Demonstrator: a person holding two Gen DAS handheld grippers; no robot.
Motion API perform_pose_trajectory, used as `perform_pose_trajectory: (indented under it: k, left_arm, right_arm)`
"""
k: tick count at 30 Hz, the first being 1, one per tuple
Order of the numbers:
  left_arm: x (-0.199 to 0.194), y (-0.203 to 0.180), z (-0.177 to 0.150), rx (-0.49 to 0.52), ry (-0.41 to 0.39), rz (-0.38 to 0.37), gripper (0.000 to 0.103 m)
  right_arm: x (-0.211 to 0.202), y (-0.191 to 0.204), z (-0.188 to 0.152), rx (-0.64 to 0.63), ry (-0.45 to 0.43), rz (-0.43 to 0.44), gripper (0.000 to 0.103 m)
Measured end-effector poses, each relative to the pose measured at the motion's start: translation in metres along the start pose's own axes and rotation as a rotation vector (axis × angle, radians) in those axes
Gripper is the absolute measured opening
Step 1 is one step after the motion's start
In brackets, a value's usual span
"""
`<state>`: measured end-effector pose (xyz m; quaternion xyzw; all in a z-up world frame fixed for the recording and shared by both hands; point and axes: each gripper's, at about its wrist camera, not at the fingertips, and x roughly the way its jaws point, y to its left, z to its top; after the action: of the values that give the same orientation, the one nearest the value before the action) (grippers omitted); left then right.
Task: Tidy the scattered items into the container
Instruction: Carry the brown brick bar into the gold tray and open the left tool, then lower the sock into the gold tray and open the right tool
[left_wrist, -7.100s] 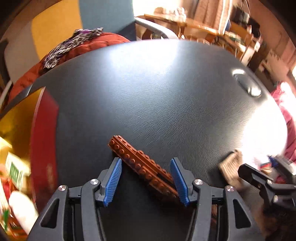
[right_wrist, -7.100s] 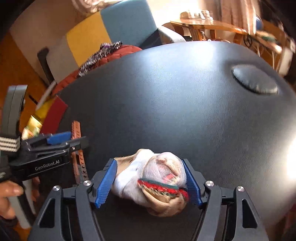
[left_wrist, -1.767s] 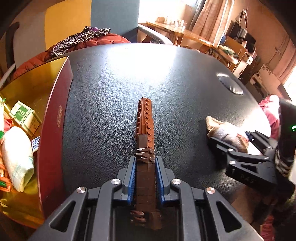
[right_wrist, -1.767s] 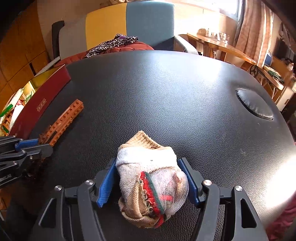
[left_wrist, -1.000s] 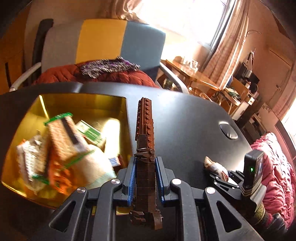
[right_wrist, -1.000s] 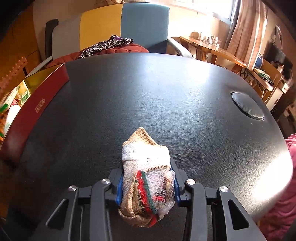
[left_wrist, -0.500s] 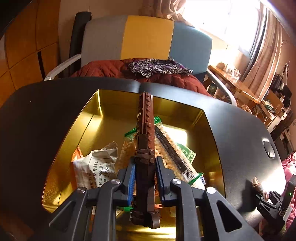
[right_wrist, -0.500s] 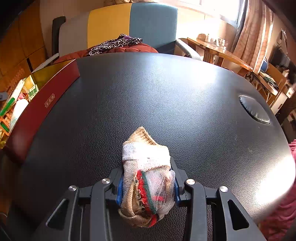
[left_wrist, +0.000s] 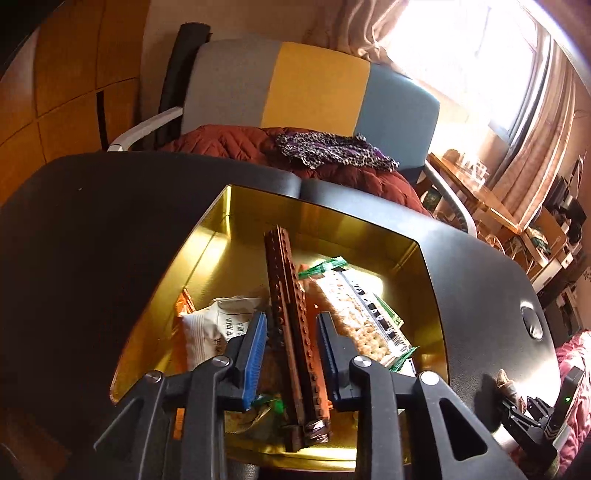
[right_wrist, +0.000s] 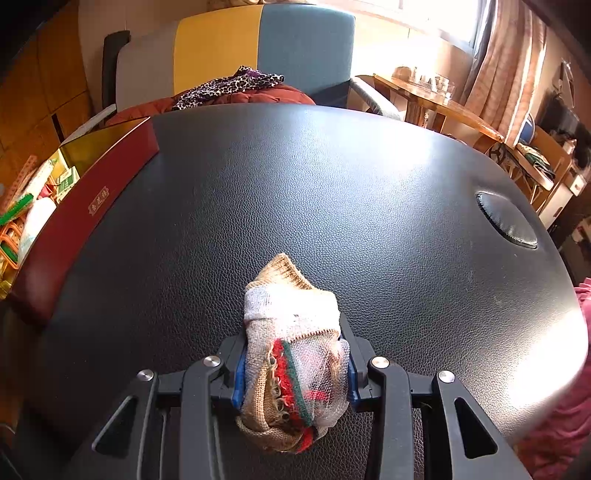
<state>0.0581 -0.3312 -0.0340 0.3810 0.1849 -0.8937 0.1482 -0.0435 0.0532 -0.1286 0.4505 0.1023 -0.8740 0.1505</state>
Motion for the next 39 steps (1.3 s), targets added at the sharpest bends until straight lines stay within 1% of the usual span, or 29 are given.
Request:
perform_pose_trajectory:
  k: [3, 5, 8, 10, 12, 15, 19, 22, 24, 26, 29, 31, 33, 36, 39]
  left_arm:
    - [-0.007, 0.009, -0.003, -0.021, -0.007, 0.004, 0.028]
    - [-0.012, 0.014, -0.006, -0.035, -0.012, 0.007, 0.028]
    - [-0.02, 0.021, -0.013, -0.048, -0.015, 0.018, 0.028]
    - [-0.025, 0.024, -0.018, -0.054, -0.021, 0.021, 0.028]
    - [-0.029, 0.025, -0.022, -0.055, -0.023, 0.019, 0.028]
    - [-0.033, 0.026, -0.027, -0.059, -0.022, 0.018, 0.028]
    - [-0.037, 0.027, -0.033, -0.071, -0.021, 0.008, 0.028]
    - [-0.038, 0.028, -0.035, -0.085, -0.018, -0.005, 0.029]
    - [-0.038, 0.029, -0.037, -0.089, -0.017, -0.005, 0.029]
    - [-0.038, 0.03, -0.039, -0.089, -0.016, -0.007, 0.029]
    - [-0.039, 0.032, -0.041, -0.087, -0.018, -0.001, 0.029]
    - [-0.04, 0.035, -0.042, -0.093, -0.017, -0.004, 0.029]
    - [-0.04, 0.038, -0.043, -0.101, -0.017, -0.004, 0.03]
    - [-0.039, 0.04, -0.044, -0.11, -0.016, -0.005, 0.031]
    - [-0.039, 0.04, -0.045, -0.115, -0.012, -0.012, 0.035]
  right_arm:
    - [-0.002, 0.007, 0.004, -0.011, -0.006, 0.016, 0.039]
    - [-0.006, 0.012, 0.011, -0.012, -0.02, 0.042, 0.039]
    - [-0.021, 0.025, 0.028, -0.013, -0.059, 0.111, 0.039]
    - [-0.032, 0.04, 0.044, -0.029, -0.091, 0.172, 0.039]
    - [-0.043, 0.062, 0.061, -0.048, -0.12, 0.259, 0.039]
    - [-0.054, 0.1, 0.08, -0.096, -0.144, 0.353, 0.039]
    - [-0.052, 0.149, 0.098, -0.123, -0.137, 0.441, 0.039]
    - [-0.041, 0.177, 0.112, -0.117, -0.106, 0.487, 0.04]
    - [-0.031, 0.192, 0.117, -0.118, -0.078, 0.487, 0.04]
    - [-0.018, 0.2, 0.121, -0.111, -0.048, 0.481, 0.045]
    - [-0.004, 0.205, 0.122, -0.088, -0.013, 0.479, 0.049]
    - [-0.002, 0.204, 0.121, -0.077, -0.016, 0.477, 0.054]
    - [-0.002, 0.202, 0.121, -0.072, -0.018, 0.477, 0.054]
    - [-0.006, 0.201, 0.118, -0.088, -0.038, 0.455, 0.057]
    - [-0.009, 0.198, 0.118, -0.097, -0.052, 0.447, 0.058]
